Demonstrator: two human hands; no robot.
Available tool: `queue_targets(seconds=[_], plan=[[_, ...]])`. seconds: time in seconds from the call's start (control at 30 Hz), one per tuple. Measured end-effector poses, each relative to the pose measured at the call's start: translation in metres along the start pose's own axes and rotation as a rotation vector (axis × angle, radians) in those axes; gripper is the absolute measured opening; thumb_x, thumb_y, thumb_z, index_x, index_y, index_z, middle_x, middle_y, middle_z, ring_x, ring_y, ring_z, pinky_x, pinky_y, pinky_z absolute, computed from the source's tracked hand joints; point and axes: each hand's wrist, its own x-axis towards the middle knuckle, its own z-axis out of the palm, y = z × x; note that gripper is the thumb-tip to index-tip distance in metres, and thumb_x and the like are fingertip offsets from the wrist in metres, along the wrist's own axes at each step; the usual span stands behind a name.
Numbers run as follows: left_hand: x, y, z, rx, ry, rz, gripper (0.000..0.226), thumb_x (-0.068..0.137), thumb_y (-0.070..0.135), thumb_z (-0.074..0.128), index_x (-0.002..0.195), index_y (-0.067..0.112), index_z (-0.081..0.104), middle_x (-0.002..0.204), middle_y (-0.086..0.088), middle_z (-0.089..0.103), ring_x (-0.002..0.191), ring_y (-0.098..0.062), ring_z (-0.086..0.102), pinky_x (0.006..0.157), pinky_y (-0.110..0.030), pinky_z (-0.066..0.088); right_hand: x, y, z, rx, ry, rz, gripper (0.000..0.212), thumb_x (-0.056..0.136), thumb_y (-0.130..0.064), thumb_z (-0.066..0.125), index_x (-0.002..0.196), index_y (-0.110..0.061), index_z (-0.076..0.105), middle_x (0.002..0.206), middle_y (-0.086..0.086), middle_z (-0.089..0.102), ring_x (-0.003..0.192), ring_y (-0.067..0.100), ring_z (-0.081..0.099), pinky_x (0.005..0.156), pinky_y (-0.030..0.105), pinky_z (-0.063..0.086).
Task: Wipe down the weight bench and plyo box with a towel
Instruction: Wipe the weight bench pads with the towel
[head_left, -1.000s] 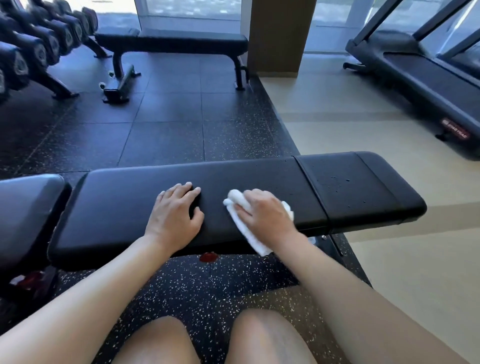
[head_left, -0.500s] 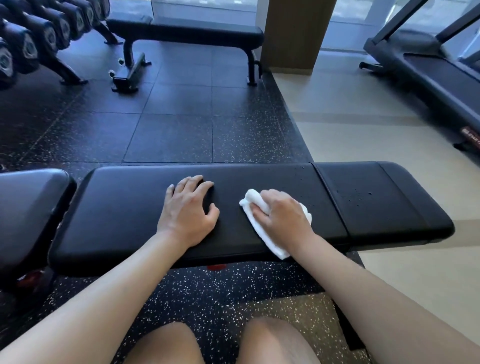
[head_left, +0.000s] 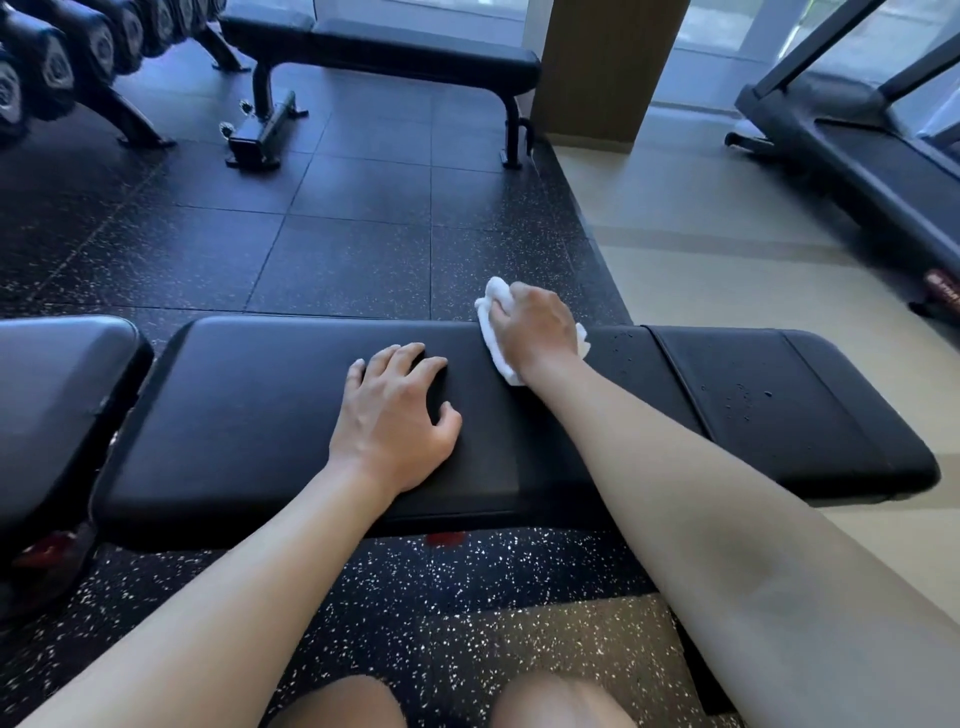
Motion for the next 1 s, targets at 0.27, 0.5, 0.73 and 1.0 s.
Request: queue_targets(seconds=[0.27, 0.5, 0.73, 1.0], plan=[[-0.004, 0.004, -0.007, 0.000, -0.048, -0.018, 0.059, 0.092, 0.045, 0.051, 0.147, 0.026, 0.056, 0.161, -0.003, 0.046, 0.154, -0.025, 0.034, 0.129, -0.053, 0.018, -0.149, 0.042, -0.001, 0.057, 0.070, -0.176, 0.036, 0.100, -0.043, 0.058, 0.073, -0.023, 0.042, 0.073, -0.006, 0.053, 0.071, 0.020, 0.052, 0.063, 0.036, 0.036], [-0.004, 0.008, -0.011, 0.011, -0.042, -0.017, 0.065, 0.086, 0.049, 0.042, 0.144, 0.025, 0.058, 0.158, -0.004, 0.049, 0.151, -0.025, 0.037, 0.128, -0.054, 0.020, -0.107, 0.038, -0.007, 0.060, 0.063, -0.151, 0.044, 0.096, -0.055, 0.045, 0.066, -0.026, 0.031, 0.072, -0.008, 0.047, 0.075, 0.024, 0.055, 0.066, 0.038, 0.040], [-0.001, 0.002, -0.004, 0.006, -0.006, -0.001, 0.063, 0.085, 0.049, 0.044, 0.140, 0.025, 0.061, 0.155, -0.003, 0.052, 0.147, -0.027, 0.041, 0.126, -0.054, 0.024, 0.004, 0.009, 0.001, -0.003, 0.046, -0.004, 0.030, 0.105, -0.040, 0.044, 0.087, -0.018, 0.055, 0.095, 0.007, 0.063, 0.094, 0.031, 0.059, 0.073, 0.036, 0.034], [-0.001, 0.002, -0.008, -0.036, -0.024, -0.034, 0.061, 0.094, 0.043, 0.046, 0.150, 0.020, 0.051, 0.157, -0.002, 0.051, 0.149, -0.024, 0.040, 0.128, -0.049, 0.022, -0.060, -0.002, 0.021, 0.030, 0.069, -0.141, 0.038, 0.101, -0.055, 0.043, 0.084, -0.022, 0.053, 0.091, 0.000, 0.066, 0.090, 0.025, 0.062, 0.071, 0.034, 0.033]])
